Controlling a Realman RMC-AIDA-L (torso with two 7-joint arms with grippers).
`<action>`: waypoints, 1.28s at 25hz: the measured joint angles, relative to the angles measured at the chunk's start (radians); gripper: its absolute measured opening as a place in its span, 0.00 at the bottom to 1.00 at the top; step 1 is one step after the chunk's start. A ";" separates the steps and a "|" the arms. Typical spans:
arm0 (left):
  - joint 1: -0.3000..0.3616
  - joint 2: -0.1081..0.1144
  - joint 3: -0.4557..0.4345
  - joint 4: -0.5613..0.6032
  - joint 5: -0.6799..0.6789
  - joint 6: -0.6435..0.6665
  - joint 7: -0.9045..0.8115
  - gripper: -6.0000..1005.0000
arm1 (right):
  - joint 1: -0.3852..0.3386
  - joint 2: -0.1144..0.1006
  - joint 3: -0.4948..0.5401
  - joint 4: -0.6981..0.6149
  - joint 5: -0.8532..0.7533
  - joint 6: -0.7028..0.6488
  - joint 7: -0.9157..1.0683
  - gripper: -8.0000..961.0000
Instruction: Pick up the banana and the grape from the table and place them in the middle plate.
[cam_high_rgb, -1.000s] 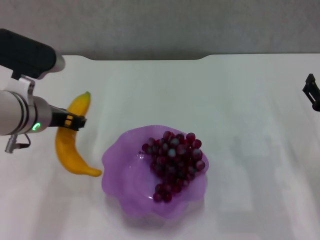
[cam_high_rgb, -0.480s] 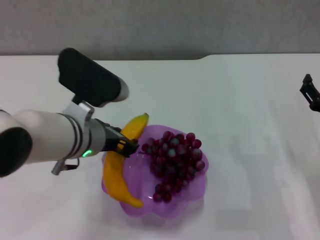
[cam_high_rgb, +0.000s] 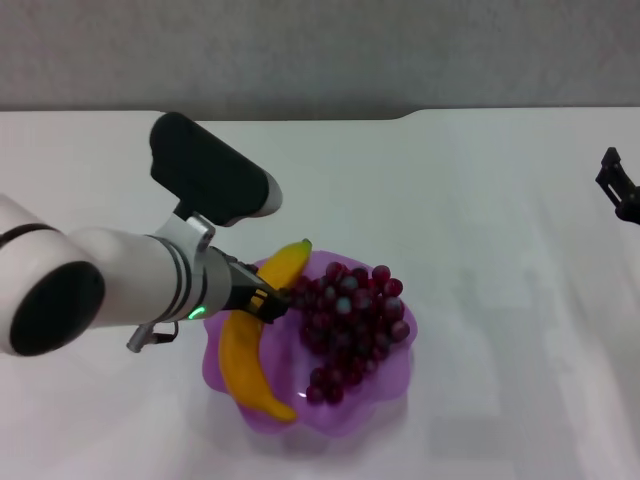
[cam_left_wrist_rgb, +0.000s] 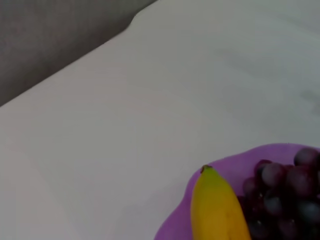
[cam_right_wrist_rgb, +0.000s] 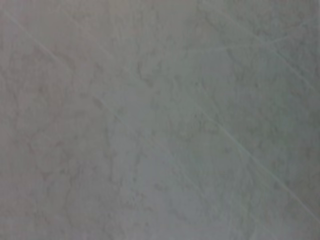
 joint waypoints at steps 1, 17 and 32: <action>-0.006 0.000 0.002 -0.017 0.000 0.010 -0.002 0.51 | 0.000 0.000 0.000 0.000 0.000 0.000 0.000 0.92; -0.013 0.000 0.025 -0.070 0.010 0.124 -0.017 0.59 | 0.003 0.000 -0.009 0.000 0.000 0.000 0.000 0.92; 0.103 0.004 -0.082 -0.069 -0.003 0.381 -0.040 0.89 | 0.003 0.000 -0.009 0.008 0.001 0.000 0.000 0.92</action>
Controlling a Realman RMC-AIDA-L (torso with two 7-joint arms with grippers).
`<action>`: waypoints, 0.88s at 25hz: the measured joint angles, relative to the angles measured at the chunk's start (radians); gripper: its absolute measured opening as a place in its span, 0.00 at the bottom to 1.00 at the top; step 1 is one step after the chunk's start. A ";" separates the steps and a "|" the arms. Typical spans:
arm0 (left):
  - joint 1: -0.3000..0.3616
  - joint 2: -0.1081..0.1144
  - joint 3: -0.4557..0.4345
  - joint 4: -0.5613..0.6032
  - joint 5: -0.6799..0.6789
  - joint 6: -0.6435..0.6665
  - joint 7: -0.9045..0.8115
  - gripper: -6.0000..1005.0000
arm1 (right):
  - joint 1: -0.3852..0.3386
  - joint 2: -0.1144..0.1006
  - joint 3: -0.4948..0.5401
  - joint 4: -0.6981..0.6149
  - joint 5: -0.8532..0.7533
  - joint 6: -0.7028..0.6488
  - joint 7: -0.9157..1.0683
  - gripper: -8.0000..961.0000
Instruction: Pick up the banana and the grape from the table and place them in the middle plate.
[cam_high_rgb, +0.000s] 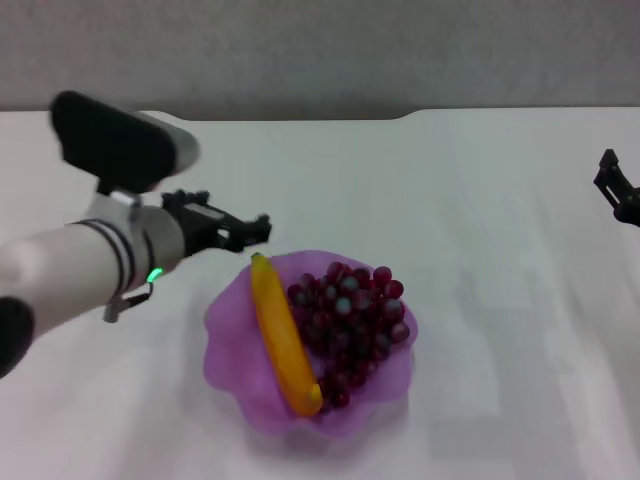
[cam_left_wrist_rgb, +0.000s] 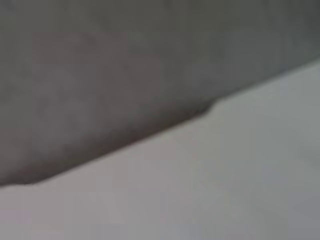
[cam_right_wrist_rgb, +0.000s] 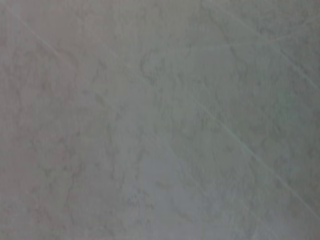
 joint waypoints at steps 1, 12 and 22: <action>0.017 0.000 -0.005 0.000 -0.001 0.043 0.000 0.89 | 0.000 0.000 0.000 0.000 0.001 0.000 0.000 0.92; 0.050 0.004 -0.088 -0.250 -0.075 0.566 -0.002 0.89 | 0.002 -0.001 0.002 0.002 0.000 -0.009 -0.009 0.92; -0.067 0.003 -0.125 -0.643 -0.091 0.914 -0.019 0.89 | 0.031 -0.001 0.008 0.017 0.008 -0.002 -0.009 0.92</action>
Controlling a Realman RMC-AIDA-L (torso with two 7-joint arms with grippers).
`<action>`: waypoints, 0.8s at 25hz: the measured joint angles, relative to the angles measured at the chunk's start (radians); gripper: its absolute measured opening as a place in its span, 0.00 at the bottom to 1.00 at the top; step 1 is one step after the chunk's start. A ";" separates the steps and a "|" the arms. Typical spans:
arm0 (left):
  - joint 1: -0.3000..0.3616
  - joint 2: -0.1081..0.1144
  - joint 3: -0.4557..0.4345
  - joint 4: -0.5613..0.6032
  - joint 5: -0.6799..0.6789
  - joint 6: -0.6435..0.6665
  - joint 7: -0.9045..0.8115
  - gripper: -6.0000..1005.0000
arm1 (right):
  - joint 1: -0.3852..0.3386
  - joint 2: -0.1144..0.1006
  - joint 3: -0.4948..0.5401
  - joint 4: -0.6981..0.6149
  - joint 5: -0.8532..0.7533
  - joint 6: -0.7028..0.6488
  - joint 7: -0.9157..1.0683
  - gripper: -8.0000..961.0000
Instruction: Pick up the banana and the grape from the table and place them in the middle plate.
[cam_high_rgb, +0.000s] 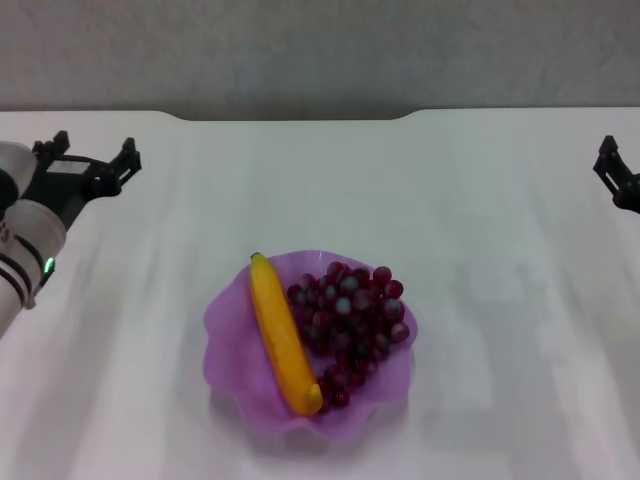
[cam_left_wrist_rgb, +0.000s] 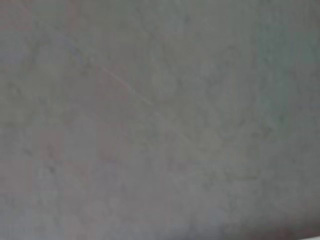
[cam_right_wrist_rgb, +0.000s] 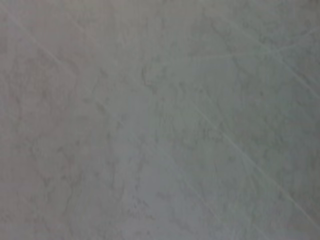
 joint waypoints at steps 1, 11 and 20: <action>-0.008 0.000 -0.005 -0.025 0.000 0.023 -0.004 0.89 | 0.003 0.000 0.000 0.001 -0.001 0.000 0.000 0.92; -0.100 0.004 -0.100 -0.233 -0.001 0.133 -0.046 0.89 | 0.029 -0.001 0.003 0.021 0.003 0.031 0.000 0.92; -0.128 0.004 -0.128 -0.337 -0.002 0.250 -0.047 0.89 | 0.074 0.002 0.005 0.026 0.004 0.103 0.006 0.92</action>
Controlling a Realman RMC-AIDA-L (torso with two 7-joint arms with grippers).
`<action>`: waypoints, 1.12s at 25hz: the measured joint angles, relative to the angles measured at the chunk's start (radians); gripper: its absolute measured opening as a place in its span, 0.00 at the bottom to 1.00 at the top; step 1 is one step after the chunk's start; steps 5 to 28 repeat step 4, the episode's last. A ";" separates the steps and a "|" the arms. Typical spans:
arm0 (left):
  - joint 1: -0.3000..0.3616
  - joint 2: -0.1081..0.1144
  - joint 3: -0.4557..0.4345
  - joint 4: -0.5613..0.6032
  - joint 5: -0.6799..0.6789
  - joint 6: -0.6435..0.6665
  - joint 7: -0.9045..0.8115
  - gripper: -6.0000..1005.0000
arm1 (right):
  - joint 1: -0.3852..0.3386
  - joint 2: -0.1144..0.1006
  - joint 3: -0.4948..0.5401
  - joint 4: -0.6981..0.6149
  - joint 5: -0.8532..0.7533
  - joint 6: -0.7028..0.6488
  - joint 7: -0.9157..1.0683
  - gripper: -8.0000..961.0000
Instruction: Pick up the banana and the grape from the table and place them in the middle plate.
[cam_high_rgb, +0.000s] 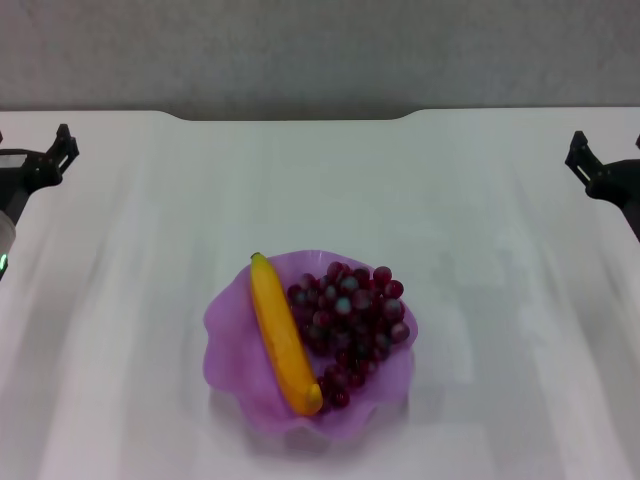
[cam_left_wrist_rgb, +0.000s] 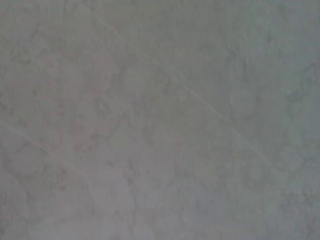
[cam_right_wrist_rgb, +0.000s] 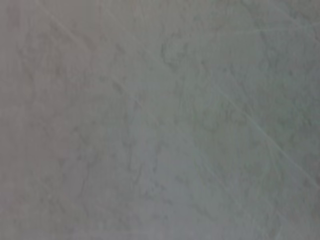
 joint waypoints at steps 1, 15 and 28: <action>-0.003 0.000 -0.001 -0.004 0.000 0.000 0.000 0.89 | 0.000 0.000 0.001 0.000 0.000 -0.002 0.001 0.92; -0.008 0.000 -0.001 -0.007 0.000 0.002 0.000 0.89 | 0.001 0.000 0.009 0.000 0.000 -0.004 0.002 0.92; -0.008 0.000 -0.001 -0.007 0.000 0.002 0.000 0.89 | 0.001 0.000 0.009 0.000 0.000 -0.004 0.002 0.92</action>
